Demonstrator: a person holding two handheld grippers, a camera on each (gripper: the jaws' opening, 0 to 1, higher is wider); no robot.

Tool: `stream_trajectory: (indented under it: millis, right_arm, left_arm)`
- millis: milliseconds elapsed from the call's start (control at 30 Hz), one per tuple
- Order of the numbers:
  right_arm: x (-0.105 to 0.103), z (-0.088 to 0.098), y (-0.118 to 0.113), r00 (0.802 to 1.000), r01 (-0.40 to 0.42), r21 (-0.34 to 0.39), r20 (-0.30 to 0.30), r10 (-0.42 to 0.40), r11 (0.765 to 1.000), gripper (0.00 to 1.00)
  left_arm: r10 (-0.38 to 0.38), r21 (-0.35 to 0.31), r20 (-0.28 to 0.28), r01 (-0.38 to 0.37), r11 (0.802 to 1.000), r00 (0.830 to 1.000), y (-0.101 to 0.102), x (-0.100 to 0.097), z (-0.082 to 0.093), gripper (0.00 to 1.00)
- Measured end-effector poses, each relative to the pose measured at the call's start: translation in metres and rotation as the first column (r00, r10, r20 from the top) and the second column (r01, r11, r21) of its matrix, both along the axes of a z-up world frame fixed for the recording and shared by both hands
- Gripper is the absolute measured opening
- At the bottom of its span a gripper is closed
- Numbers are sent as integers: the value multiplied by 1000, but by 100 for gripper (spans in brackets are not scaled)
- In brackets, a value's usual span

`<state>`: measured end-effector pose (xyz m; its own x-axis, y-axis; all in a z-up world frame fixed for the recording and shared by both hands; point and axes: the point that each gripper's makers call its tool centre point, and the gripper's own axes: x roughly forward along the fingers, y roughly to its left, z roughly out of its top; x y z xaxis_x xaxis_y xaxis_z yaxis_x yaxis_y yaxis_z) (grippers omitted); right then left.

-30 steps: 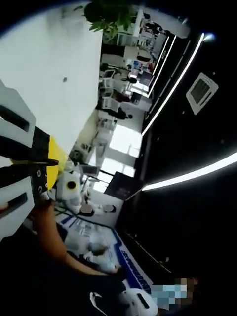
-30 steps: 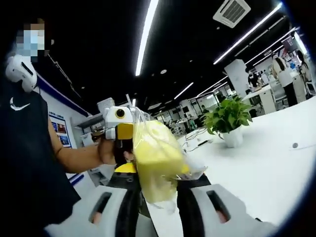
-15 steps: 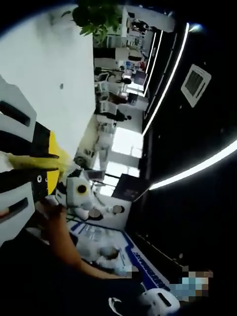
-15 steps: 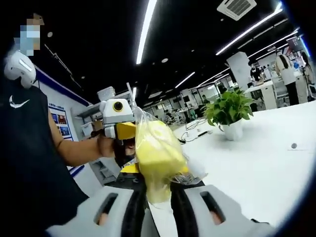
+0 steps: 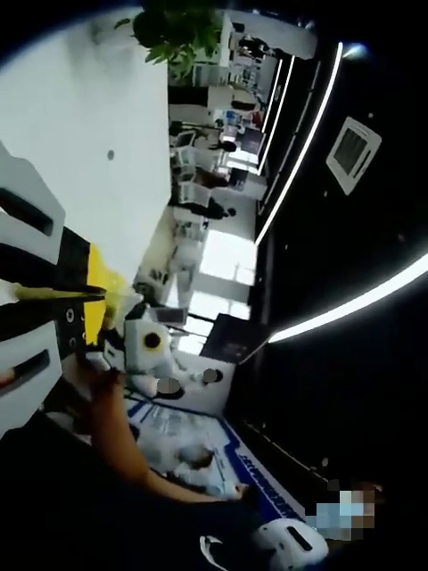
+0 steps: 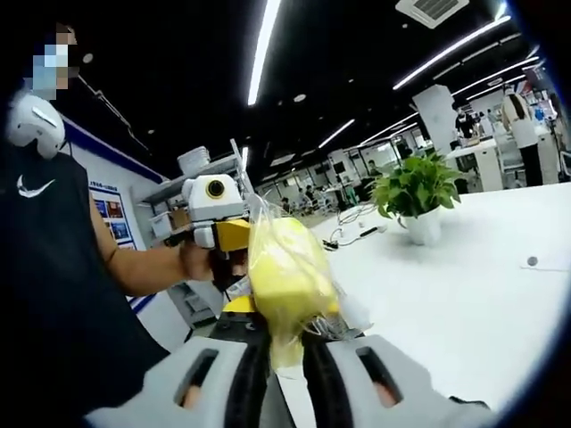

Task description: Compare the silicone blocks by pressing each to a similar depth, holding the contact briefly, and releasing to observe deformation and rebound differences across the visible hardness samples.

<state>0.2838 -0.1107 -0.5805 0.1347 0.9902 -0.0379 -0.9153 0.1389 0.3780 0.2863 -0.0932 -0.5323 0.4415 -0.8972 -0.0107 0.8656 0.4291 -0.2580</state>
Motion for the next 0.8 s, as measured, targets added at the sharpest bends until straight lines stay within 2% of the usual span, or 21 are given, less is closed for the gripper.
stream_trajectory:
  millis: [167,233,367,433,533,667,733,800]
  right_arm:
    - [-1,-1,2,1000,-7,-17,-13,6,1000,8]
    - [-3,-1,6,1000,-8,-20,-9,8,1000,8]
    - [-3,-4,7,1000,-11,-32,-4,11,999,8]
    - [-3,-5,7,1000,-9,-37,-6,9,999,8]
    - [-2,-8,8,1000,-2,-52,-7,2,999,7]
    - [2,-8,9,1000,8,-63,19,-7,998,5]
    - [2,-4,9,1000,8,-43,-5,-9,999,5]
    - [2,-3,9,1000,6,-40,3,-6,999,5]
  left_arm:
    - [7,-14,-2,-7,1000,1000,3,0,-2,0]
    - [-3,-29,-48,2,1000,999,6,1,-2,0]
    - [0,2,-27,0,1000,1000,7,1,-6,0]
    - [12,37,25,-13,999,1000,6,0,-7,0]
    - [13,66,48,-16,998,999,7,1,-10,0]
    - [15,55,31,-17,998,999,9,3,-9,0]
    - [34,47,56,-37,998,998,9,3,-5,0]
    - [33,44,56,-36,998,998,9,1,-4,0]
